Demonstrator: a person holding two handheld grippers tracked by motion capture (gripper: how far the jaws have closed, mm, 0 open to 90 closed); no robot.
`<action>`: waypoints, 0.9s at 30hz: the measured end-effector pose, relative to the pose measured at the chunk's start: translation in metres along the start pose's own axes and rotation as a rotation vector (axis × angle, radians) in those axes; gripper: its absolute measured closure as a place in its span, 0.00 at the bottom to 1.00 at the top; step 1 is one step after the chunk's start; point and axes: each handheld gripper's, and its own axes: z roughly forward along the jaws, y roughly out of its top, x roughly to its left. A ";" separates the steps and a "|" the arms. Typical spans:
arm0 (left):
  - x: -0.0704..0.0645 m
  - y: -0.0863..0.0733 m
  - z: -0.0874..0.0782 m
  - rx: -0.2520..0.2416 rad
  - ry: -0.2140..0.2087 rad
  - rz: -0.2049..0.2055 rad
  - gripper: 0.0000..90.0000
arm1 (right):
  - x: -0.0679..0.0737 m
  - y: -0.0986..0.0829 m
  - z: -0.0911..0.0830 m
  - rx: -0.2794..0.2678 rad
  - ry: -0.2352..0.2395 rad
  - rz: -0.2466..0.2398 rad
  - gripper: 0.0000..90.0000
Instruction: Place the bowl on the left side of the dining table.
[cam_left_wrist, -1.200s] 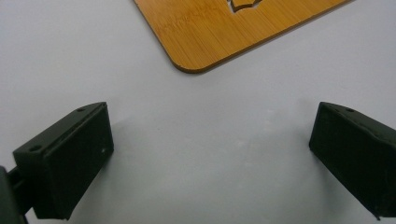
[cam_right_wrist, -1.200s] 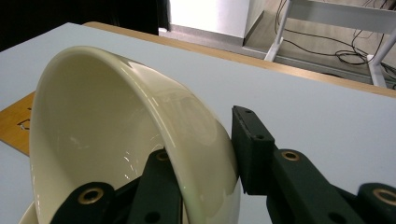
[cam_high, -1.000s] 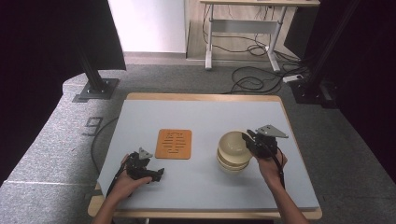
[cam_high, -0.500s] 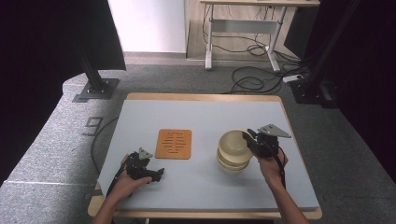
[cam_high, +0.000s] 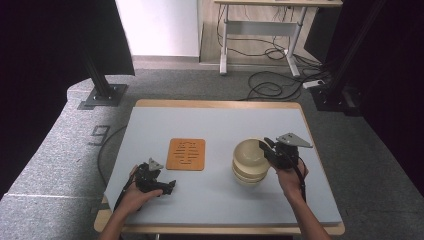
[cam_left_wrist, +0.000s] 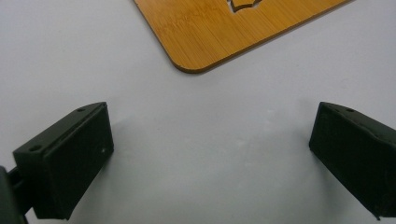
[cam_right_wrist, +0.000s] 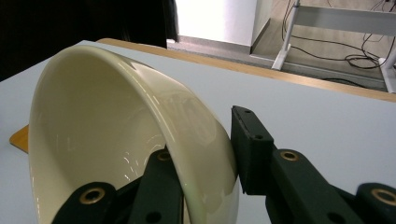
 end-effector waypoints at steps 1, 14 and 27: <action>0.000 0.000 0.000 0.000 0.000 0.000 0.00 | 0.000 0.000 0.000 -0.001 0.000 -0.002 0.82; 0.000 0.000 0.000 -0.001 0.000 -0.001 0.00 | 0.003 0.001 -0.001 0.000 0.010 -0.005 0.82; 0.000 0.000 0.000 -0.001 0.000 -0.001 0.00 | 0.003 0.002 -0.002 -0.004 0.020 0.005 0.82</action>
